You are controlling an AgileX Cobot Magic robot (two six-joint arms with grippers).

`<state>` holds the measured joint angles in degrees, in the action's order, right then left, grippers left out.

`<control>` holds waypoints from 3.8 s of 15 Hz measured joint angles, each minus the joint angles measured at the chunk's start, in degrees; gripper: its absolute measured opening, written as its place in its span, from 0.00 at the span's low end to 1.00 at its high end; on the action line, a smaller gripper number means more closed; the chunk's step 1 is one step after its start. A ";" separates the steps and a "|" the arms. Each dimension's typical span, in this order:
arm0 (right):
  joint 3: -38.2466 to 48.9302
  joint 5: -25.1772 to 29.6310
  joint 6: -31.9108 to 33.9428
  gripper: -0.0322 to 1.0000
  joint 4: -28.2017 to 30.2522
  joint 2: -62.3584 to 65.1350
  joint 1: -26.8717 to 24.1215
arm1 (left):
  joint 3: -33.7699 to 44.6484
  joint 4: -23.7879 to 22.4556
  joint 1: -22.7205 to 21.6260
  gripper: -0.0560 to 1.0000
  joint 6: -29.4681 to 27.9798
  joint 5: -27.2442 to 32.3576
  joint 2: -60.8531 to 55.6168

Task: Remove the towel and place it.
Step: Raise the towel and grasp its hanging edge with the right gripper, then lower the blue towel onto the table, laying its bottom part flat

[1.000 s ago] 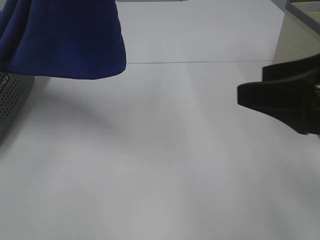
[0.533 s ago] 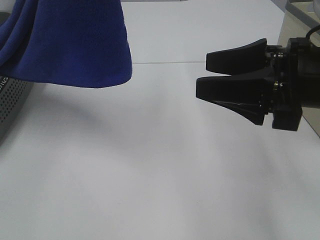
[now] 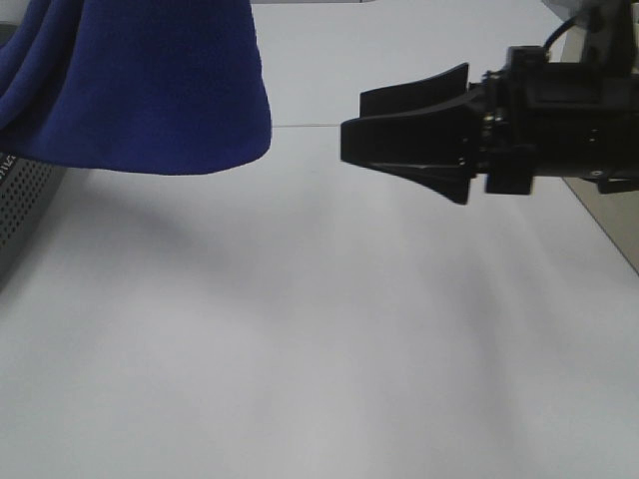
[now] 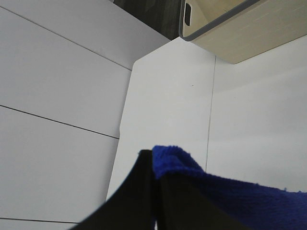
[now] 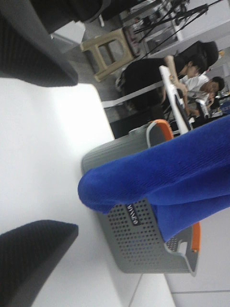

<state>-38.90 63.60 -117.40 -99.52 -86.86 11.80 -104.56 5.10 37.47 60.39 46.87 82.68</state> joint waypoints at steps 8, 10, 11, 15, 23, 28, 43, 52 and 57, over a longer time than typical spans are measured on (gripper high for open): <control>-15.24 -17.99 -1.38 0.76 0.11 -11.23 14.84 | 0.00 1.15 0.00 0.05 0.00 1.83 0.00; -17.36 -15.99 -1.38 0.75 0.11 -12.03 15.18 | 0.00 1.15 0.00 0.05 0.00 2.92 0.00; -18.22 -15.47 -1.38 0.74 -0.06 -12.32 15.41 | 0.00 1.15 0.00 0.05 0.00 3.04 0.00; -18.51 -15.18 1.72 0.46 0.00 -12.43 15.41 | 0.00 0.86 0.00 0.05 0.00 3.04 0.00; -20.34 -21.60 34.61 0.05 22.40 -4.70 15.41 | 0.00 -0.23 0.00 0.05 -3.09 2.86 2.35; -34.21 -12.72 85.71 0.05 75.80 0.92 15.41 | 0.00 -0.29 0.00 0.05 -13.24 -2.35 5.84; -62.11 6.42 105.20 0.05 98.61 1.09 15.41 | 0.00 -17.48 0.00 0.05 -37.82 10.26 5.39; -54.14 6.42 113.45 0.05 88.87 7.22 15.41 | -0.06 -7.96 0.00 0.05 -61.19 22.80 1.43; -58.50 6.53 113.16 0.05 86.86 10.49 15.41 | -1.26 -7.56 0.00 0.05 -64.17 22.98 -1.03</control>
<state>-97.40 70.13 -4.24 -12.66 -76.38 27.22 -105.83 -2.46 37.47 -3.78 69.84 81.65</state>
